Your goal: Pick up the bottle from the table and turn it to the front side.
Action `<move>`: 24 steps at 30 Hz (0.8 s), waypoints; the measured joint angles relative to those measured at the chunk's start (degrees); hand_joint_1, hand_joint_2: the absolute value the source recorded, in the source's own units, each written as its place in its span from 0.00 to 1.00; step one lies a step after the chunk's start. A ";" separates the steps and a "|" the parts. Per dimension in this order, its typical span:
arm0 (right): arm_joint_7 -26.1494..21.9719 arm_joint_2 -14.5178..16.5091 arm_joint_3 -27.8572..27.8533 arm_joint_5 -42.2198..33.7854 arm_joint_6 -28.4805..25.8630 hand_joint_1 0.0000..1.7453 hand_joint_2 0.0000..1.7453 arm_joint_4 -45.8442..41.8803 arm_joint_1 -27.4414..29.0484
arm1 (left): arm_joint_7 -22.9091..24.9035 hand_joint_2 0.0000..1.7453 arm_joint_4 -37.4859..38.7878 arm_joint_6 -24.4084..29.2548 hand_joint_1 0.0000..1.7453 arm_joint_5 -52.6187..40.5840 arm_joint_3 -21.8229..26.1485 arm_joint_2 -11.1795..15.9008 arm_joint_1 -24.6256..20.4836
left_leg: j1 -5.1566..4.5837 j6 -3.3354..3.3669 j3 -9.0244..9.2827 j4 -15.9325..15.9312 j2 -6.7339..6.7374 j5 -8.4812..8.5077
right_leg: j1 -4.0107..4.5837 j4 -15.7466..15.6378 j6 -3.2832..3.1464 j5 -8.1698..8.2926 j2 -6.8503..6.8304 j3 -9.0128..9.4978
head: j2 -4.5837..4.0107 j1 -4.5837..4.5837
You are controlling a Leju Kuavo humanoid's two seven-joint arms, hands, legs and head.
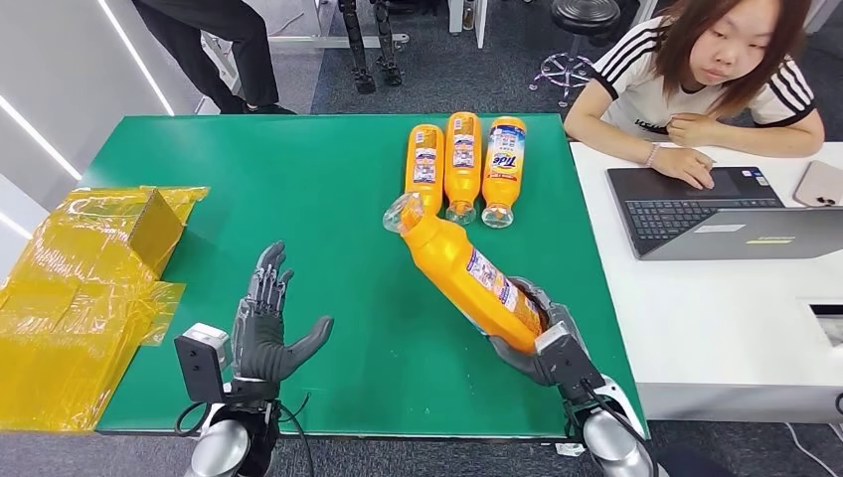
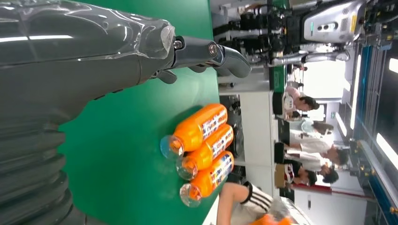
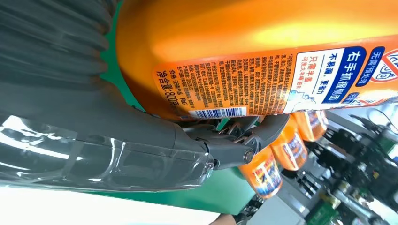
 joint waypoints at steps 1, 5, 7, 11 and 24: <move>-0.64 0.59 -0.38 -0.10 -0.19 1.00 1.00 -0.24 0.14 | 0.59 1.00 0.01 -1.12 0.00 0.55 0.01 0.00 -0.44 | 0.00 0.00 0.00 0.00 0.00 0.00 | 0.00 0.00 0.00 0.00 0.00 0.00 | 0.00 0.00; -3.82 3.52 -1.15 0.11 -1.41 1.00 1.00 -1.01 -0.16 | 3.57 1.00 0.45 -6.98 0.00 3.69 0.02 -0.30 -3.93 | 0.01 -0.04 0.01 0.00 0.00 0.04 | 0.01 0.04 -0.02 0.03 0.00 0.00 | 0.00 0.01; -5.18 5.10 -1.14 0.38 -2.37 1.00 1.00 -1.53 -0.77 | 5.07 1.00 1.21 -10.00 0.00 5.79 0.02 -0.77 -6.45 | 0.01 -0.07 0.01 0.00 0.00 0.07 | 0.01 0.05 -0.04 0.04 0.00 0.00 | 0.00 0.00; -6.31 7.34 -0.66 0.62 -4.07 1.00 1.00 -2.33 -2.66 | 8.33 1.00 3.74 -16.38 0.00 11.70 0.02 -1.89 -11.94 | 0.01 -0.09 0.01 0.01 -0.01 0.12 | 0.00 0.06 -0.05 0.06 0.00 0.01 | 0.00 0.00; -3.11 10.27 4.46 5.03 -6.20 1.00 1.00 1.98 -9.09 | 13.82 1.00 10.90 -24.07 0.00 21.07 -0.01 -4.64 -22.70 | 0.01 -0.09 0.01 0.02 0.00 0.12 | 0.00 0.07 -0.11 0.10 0.01 -0.01 | 0.00 0.01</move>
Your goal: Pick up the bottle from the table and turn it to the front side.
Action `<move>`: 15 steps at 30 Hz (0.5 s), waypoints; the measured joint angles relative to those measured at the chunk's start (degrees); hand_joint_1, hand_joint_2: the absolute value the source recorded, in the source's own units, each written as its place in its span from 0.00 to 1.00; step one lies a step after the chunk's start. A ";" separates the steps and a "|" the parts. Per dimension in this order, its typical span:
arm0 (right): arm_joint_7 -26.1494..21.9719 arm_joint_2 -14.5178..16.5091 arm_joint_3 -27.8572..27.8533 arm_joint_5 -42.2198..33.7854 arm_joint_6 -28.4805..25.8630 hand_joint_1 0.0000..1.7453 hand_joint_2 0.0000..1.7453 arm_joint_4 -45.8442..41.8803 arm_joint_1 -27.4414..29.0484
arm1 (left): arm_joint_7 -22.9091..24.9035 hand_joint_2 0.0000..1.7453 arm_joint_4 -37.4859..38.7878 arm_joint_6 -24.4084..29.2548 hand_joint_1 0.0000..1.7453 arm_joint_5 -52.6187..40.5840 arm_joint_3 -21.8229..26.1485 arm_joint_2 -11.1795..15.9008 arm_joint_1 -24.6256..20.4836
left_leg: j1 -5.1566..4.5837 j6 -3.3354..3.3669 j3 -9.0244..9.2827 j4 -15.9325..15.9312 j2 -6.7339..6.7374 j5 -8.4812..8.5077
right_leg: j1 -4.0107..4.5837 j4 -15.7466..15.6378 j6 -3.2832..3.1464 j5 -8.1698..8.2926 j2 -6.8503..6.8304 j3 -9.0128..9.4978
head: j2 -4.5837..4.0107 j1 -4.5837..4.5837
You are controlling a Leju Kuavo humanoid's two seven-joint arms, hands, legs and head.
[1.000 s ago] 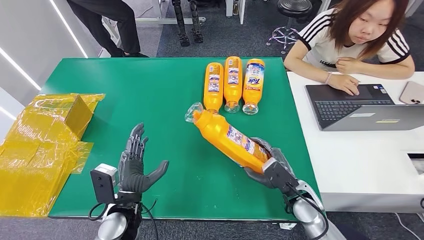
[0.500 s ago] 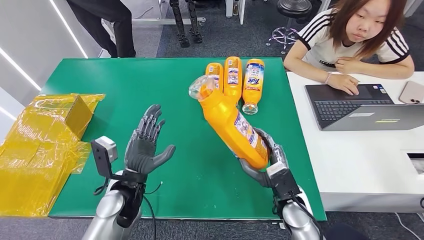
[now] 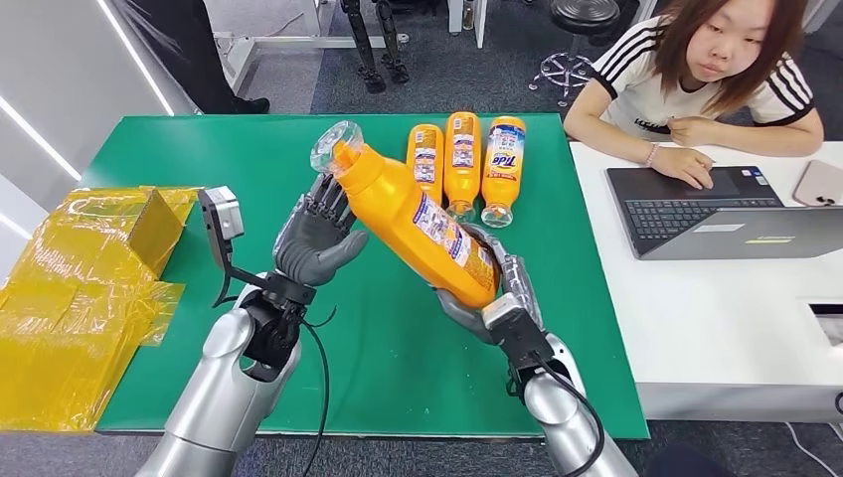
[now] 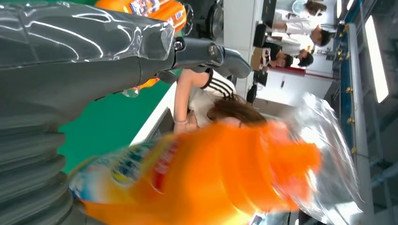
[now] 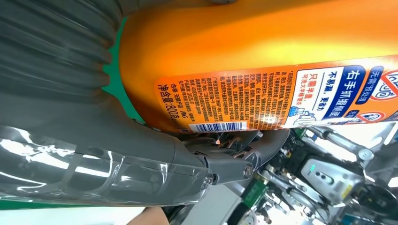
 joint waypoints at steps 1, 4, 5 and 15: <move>0.12 0.16 0.15 0.04 0.03 1.00 1.00 0.58 -0.19 | 0.04 1.00 0.25 -0.07 0.00 0.07 0.00 -0.14 -0.36 | 0.00 0.00 0.00 0.00 0.00 0.00 | 0.00 0.00 0.00 0.00 0.00 0.00 | 0.00 -0.01; 0.43 0.50 0.34 0.10 0.14 1.00 1.00 1.85 -0.69 | 0.22 1.00 0.80 -0.18 0.00 0.01 -0.01 -0.47 -1.09 | 0.00 0.00 0.00 0.00 0.00 0.00 | 0.00 0.00 0.00 0.00 0.00 0.00 | 0.00 -0.01; 0.61 0.58 0.38 0.22 0.28 1.00 1.00 2.32 -0.90 | 0.32 1.00 0.94 -0.19 0.00 -0.12 -0.04 -0.54 -1.32 | 0.00 0.00 0.00 0.00 0.00 0.00 | 0.00 0.00 0.00 0.00 0.00 0.00 | 0.00 -0.01; 1.68 1.22 0.46 2.55 0.40 1.00 1.00 6.28 -2.46 | 2.12 1.00 2.93 -0.44 0.00 0.83 -0.50 -1.37 -3.73 | -0.01 0.00 0.01 0.01 0.00 0.00 | 0.00 -0.01 0.00 0.00 0.01 -0.01 | 0.00 -0.01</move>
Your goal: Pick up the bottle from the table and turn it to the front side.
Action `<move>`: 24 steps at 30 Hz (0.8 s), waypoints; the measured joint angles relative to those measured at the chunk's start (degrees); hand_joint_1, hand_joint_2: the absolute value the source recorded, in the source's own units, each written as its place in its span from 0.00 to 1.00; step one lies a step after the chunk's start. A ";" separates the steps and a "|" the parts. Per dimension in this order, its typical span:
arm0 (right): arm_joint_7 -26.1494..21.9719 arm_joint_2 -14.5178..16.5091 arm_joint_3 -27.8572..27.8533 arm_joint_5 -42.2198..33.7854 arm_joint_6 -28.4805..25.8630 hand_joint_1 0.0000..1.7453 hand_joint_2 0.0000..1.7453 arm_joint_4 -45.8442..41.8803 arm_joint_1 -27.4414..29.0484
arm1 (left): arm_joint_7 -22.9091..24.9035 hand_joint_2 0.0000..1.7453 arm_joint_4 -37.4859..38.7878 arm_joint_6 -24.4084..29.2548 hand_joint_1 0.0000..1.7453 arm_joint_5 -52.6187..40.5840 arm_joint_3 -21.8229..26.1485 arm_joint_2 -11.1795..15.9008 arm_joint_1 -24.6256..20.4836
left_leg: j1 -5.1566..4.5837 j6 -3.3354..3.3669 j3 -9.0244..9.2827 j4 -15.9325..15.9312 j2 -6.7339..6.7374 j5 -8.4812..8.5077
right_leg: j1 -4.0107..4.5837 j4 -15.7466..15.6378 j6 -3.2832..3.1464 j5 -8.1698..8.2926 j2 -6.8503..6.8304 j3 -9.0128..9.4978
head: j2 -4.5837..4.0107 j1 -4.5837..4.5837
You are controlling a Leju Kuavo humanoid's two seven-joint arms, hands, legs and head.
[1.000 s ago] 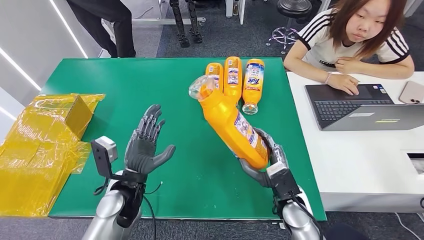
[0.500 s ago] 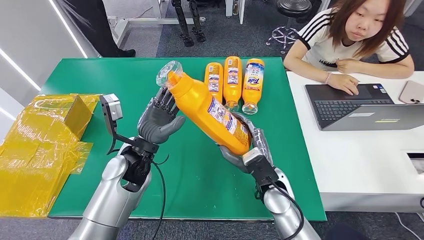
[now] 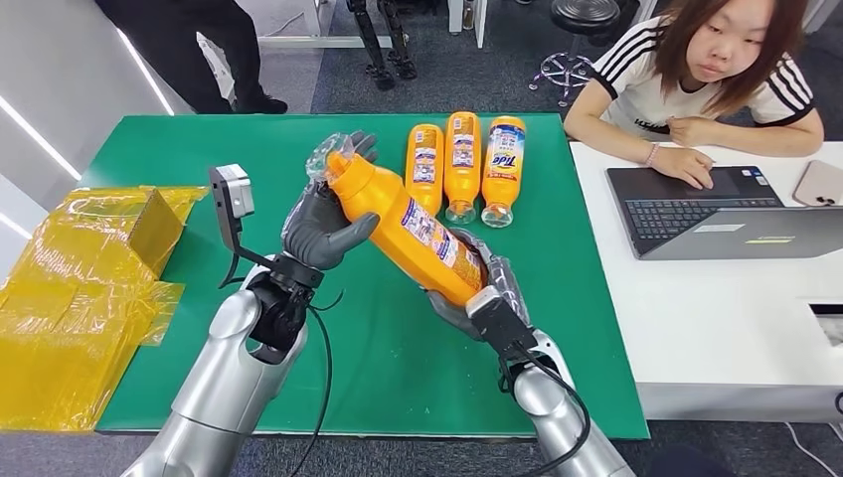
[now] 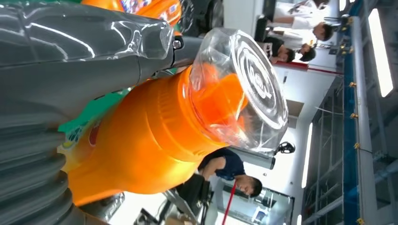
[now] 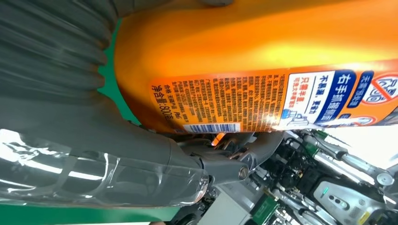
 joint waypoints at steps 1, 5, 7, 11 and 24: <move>0.10 0.01 -0.01 0.28 -0.26 1.00 1.00 0.30 -0.05 | 0.46 1.00 0.26 -0.42 0.00 0.78 -0.05 -0.27 -0.05 | 0.00 0.00 0.00 0.00 0.00 0.00 | 0.00 0.00 0.00 0.00 0.00 0.00 | 0.00 0.00; 0.15 0.01 -0.04 1.06 -1.67 1.00 1.00 1.26 -0.08 | 1.38 1.00 0.85 -1.52 0.00 1.98 -1.09 -1.76 -0.21 | -0.01 0.00 -0.01 0.00 -0.01 0.00 | 0.00 -0.01 0.00 0.00 0.00 -0.01 | 0.00 0.00; 0.07 0.01 -0.09 1.66 -2.53 1.00 1.00 1.61 -0.13 | 1.57 1.00 1.02 -1.56 0.00 1.82 -1.97 -2.45 -0.25 | -0.01 0.00 -0.02 0.00 0.00 -0.01 | -0.01 -0.02 0.00 0.00 0.00 -0.01 | 0.00 0.01; -0.09 0.11 -0.26 2.84 -3.65 1.00 1.00 1.88 -0.17 | 1.63 1.00 1.55 -1.45 0.00 1.55 -3.33 -3.69 -0.28 | -0.01 0.00 -0.01 0.00 0.01 -0.01 | -0.01 -0.02 0.00 0.00 0.00 -0.01 | 0.00 0.01; 1.02 0.68 -1.85 5.35 -4.51 1.00 1.00 -0.37 1.75 | -2.56 1.00 4.24 3.85 1.00 -7.86 -6.71 -5.99 -2.29 | 0.00 0.00 -0.01 0.00 0.01 -0.01 | 0.00 -0.01 0.00 0.00 0.01 -0.02 | 0.00 0.00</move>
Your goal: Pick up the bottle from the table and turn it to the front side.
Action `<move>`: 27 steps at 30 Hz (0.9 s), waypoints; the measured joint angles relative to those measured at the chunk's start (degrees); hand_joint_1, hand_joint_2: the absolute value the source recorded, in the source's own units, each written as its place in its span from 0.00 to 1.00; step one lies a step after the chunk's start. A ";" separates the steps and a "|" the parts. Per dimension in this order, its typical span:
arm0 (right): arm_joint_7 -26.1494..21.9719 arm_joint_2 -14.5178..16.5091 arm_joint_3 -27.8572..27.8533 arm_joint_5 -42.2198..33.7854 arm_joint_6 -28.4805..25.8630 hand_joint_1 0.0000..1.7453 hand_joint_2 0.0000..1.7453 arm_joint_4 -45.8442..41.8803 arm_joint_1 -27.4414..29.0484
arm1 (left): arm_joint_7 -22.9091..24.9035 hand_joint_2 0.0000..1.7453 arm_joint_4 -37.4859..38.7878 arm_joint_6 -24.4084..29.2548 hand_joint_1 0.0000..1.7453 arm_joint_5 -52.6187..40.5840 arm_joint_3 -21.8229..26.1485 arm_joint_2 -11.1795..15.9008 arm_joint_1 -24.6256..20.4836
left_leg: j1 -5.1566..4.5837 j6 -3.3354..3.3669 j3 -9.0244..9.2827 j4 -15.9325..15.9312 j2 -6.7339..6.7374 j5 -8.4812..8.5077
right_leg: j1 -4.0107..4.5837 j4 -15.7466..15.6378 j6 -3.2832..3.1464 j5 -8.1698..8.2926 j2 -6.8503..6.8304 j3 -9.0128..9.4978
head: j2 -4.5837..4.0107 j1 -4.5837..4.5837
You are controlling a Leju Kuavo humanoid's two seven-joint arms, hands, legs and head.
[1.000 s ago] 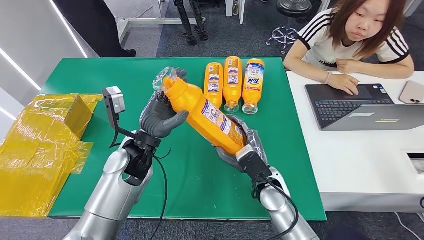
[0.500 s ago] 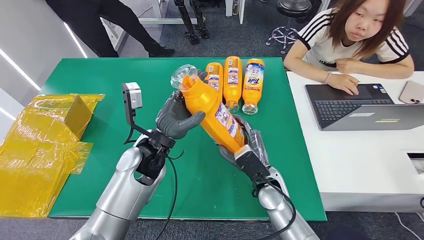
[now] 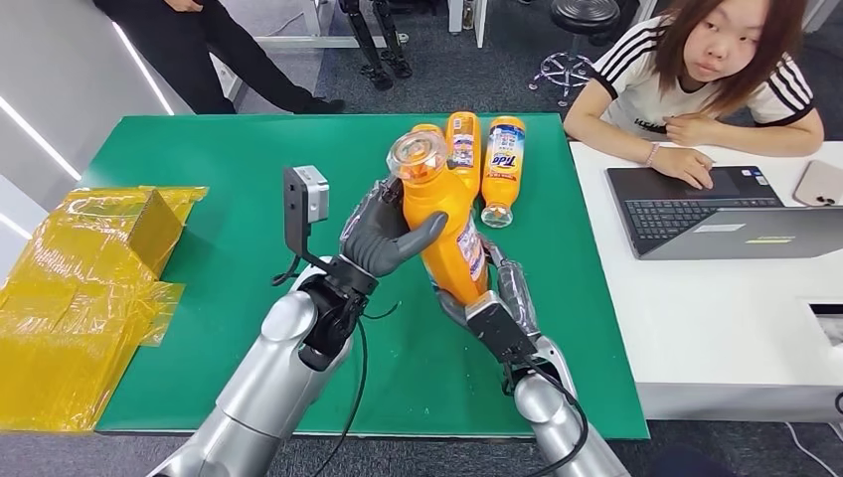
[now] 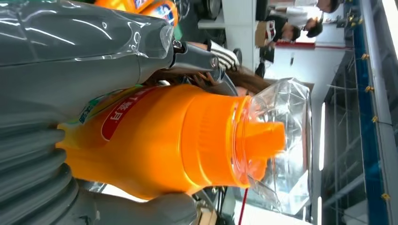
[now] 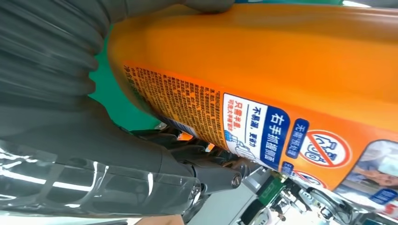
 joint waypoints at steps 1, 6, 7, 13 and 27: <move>0.15 0.08 -0.16 0.15 0.07 1.00 1.00 -0.31 0.17 | -0.46 1.00 0.08 0.80 1.00 -1.09 -0.17 -0.09 -0.12 | 0.00 0.00 0.00 0.00 0.00 0.00 | 0.00 0.00 0.00 0.00 0.00 0.00 | 0.00 0.00; 0.61 0.25 -0.80 0.44 0.97 1.00 1.00 -1.28 0.53 | -2.56 1.00 0.17 5.63 1.00 -7.32 -0.97 -0.43 -0.60 | 0.00 0.00 0.00 0.00 0.00 0.00 | 0.00 0.00 0.00 0.00 0.00 0.01 | 0.00 0.00; 0.64 0.27 -0.92 0.46 1.10 1.00 1.00 -1.34 0.54 | -2.83 1.00 0.19 6.32 1.00 -8.18 -1.15 -0.50 -0.65 | 0.00 0.00 0.00 0.00 0.00 0.00 | 0.00 0.00 0.00 0.00 0.00 0.01 | 0.00 0.00; 0.70 0.29 -1.27 0.51 1.59 0.01 1.00 -1.37 0.59 | -3.18 1.00 0.55 7.08 1.00 -8.66 -1.47 -0.79 -0.81 | 0.00 0.00 0.00 0.00 0.00 0.00 | 0.00 0.00 0.00 0.00 0.00 0.01 | 0.00 0.00; 0.58 -0.28 -3.97 -3.35 6.02 0.00 1.00 -6.02 4.13 | -3.76 1.00 2.02 14.04 1.00 -24.10 -0.16 4.07 -4.88 | 0.01 -0.01 0.01 0.00 0.00 0.01 | 0.01 0.03 0.00 0.00 0.01 0.00 | 0.00 0.00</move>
